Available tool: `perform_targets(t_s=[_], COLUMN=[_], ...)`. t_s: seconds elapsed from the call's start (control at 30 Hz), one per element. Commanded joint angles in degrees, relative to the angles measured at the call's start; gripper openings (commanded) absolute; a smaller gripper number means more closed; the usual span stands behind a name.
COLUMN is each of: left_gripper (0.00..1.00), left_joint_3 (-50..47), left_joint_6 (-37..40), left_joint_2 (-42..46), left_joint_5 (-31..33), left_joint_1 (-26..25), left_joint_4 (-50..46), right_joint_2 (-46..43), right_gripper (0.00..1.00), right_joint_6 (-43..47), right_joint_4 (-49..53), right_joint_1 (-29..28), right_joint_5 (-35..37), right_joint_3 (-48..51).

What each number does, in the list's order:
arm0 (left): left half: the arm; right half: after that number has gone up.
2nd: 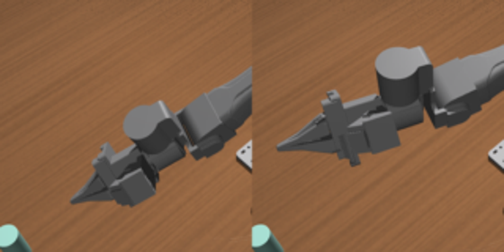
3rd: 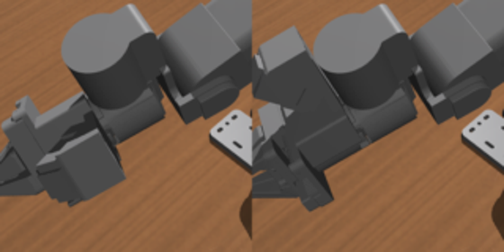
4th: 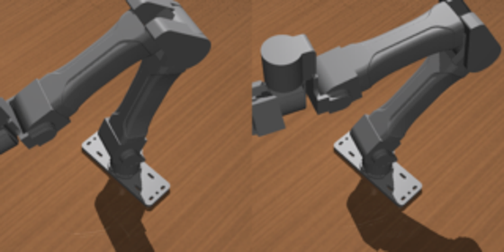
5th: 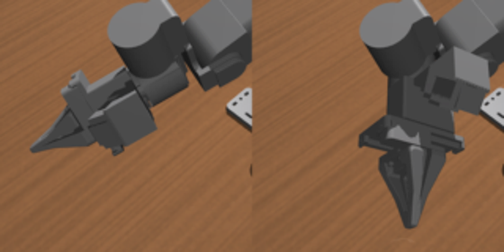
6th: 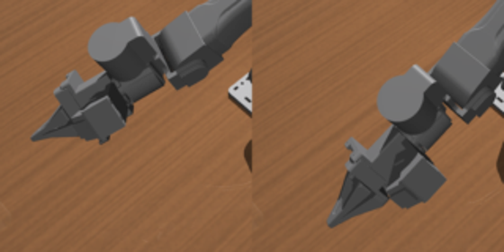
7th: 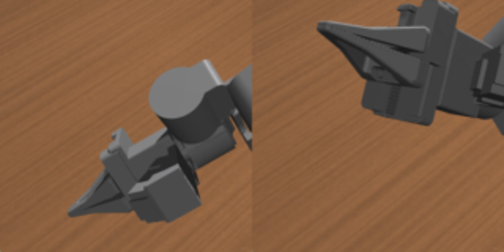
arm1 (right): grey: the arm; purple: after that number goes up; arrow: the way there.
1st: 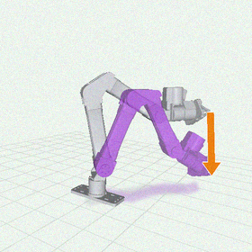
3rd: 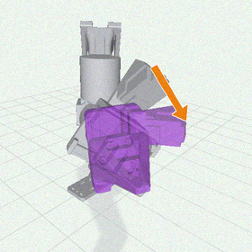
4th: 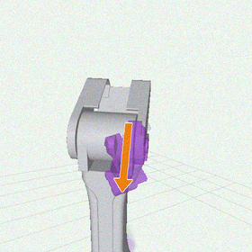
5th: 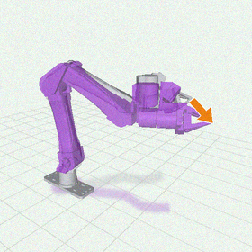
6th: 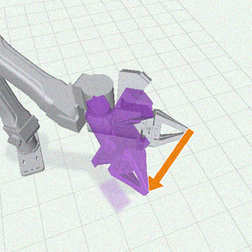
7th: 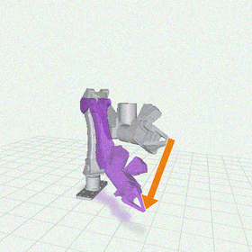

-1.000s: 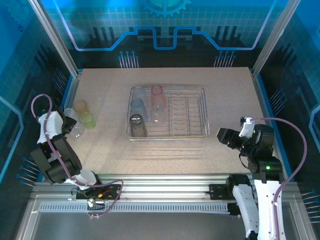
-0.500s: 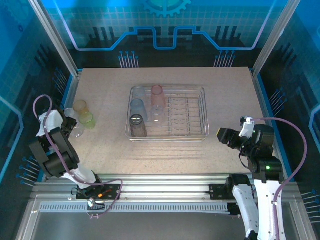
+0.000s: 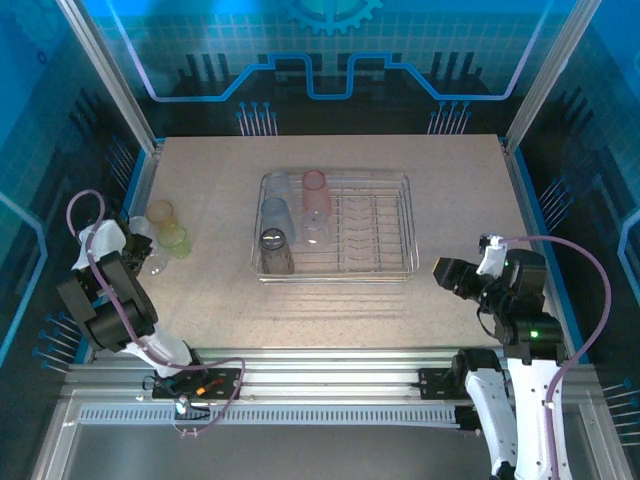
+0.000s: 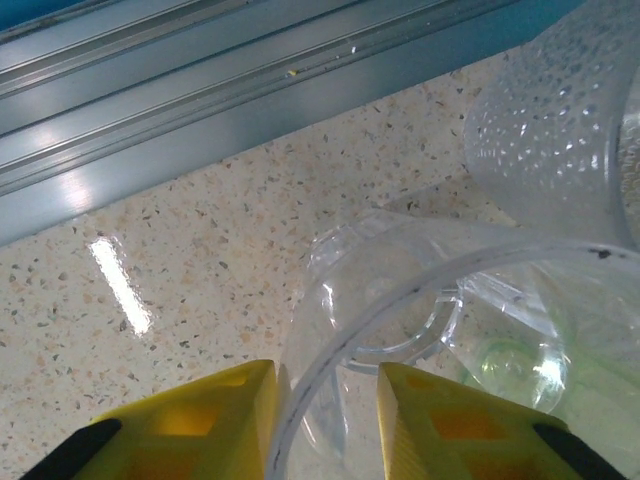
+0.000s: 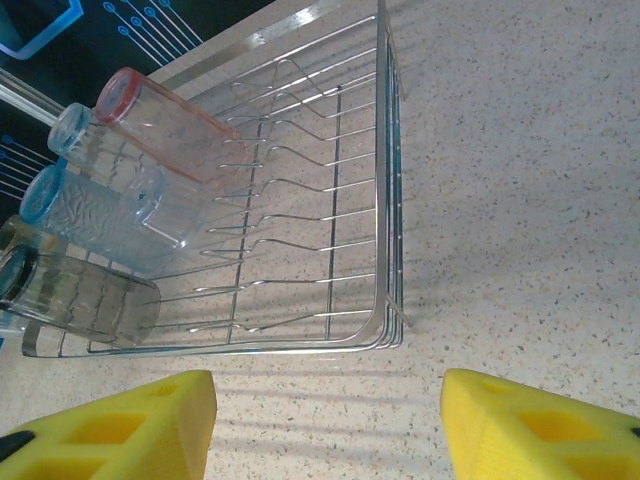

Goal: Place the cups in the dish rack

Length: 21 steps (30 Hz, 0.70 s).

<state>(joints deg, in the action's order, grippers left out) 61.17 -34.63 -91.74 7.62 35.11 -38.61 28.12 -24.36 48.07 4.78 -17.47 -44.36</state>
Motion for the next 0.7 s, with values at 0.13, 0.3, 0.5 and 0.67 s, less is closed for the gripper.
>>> perform_targets(t_s=[0.13,0.3,0.5,0.67], left_gripper=[0.26,0.07,0.0,0.0], left_joint_3=[-1.94,-1.95,-2.84,-2.81], left_joint_6=[-1.5,-1.33,-0.72,0.03], left_joint_2=[-0.45,0.04,4.76,9.86], left_joint_5=[-2.97,-3.17,-2.26,-2.05], left_joint_1=[1.41,1.71,1.71,1.71], left_joint_4=[1.72,1.35,0.29,-1.98], right_joint_2=[-1.55,-2.75,-3.42,-3.03], right_gripper=[0.62,0.62,0.62,0.62], right_joint_6=[0.58,0.23,-0.05,0.04], right_joint_4=[1.14,1.27,1.07,0.6], right_joint_1=[-0.82,-0.79,-0.82,-0.82], right_joint_5=[0.42,0.69,0.73,0.12], right_joint_3=[0.45,0.98,1.28,1.22])
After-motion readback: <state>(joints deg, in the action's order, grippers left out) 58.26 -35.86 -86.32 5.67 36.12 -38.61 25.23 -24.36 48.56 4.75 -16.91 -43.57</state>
